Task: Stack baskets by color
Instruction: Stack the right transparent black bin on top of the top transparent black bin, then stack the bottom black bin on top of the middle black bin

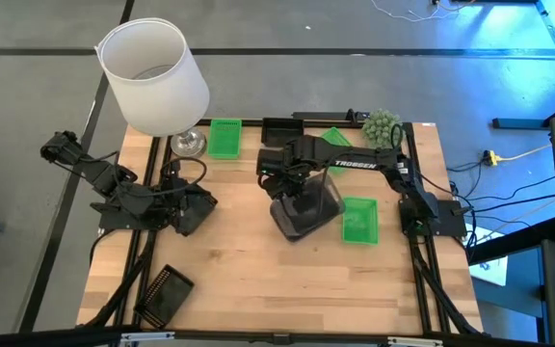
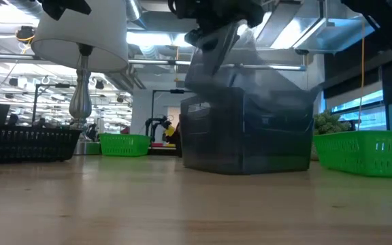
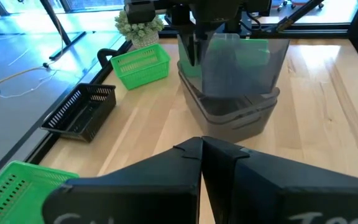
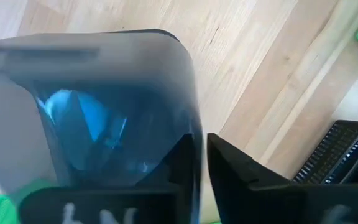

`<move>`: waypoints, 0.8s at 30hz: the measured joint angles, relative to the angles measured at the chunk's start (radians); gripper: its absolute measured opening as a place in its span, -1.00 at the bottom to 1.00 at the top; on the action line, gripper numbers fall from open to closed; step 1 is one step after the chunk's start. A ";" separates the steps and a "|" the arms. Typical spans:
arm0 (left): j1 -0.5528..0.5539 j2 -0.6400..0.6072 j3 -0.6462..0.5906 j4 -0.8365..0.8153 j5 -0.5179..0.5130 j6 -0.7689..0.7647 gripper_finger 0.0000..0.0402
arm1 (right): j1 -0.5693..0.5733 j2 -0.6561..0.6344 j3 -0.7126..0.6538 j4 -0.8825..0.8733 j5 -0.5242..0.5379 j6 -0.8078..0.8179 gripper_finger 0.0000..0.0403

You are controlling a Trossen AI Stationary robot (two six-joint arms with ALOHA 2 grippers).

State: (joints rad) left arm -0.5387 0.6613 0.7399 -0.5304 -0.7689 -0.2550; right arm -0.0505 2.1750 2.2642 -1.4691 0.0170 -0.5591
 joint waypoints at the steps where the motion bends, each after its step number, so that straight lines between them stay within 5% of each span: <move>1: 0.000 0.000 0.000 0.000 0.000 0.000 -1.00 | 0.000 0.000 0.000 -0.001 0.000 0.000 -0.71; 5: 0.000 0.000 0.000 0.000 0.000 0.000 -1.00 | 0.000 0.000 0.000 -0.010 0.000 -0.003 -0.66; 13: 0.000 0.000 0.000 0.000 0.000 0.000 -1.00 | 0.000 0.000 0.001 -0.010 0.000 -0.008 -0.97; 24: 0.000 0.001 0.078 -0.012 -0.050 -0.073 -1.00 | 0.060 -0.069 0.079 -0.006 -0.022 0.179 -0.99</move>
State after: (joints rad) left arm -0.5388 0.6621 0.8178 -0.5429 -0.8187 -0.3279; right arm 0.0099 2.1063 2.3432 -1.4753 -0.0046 -0.3803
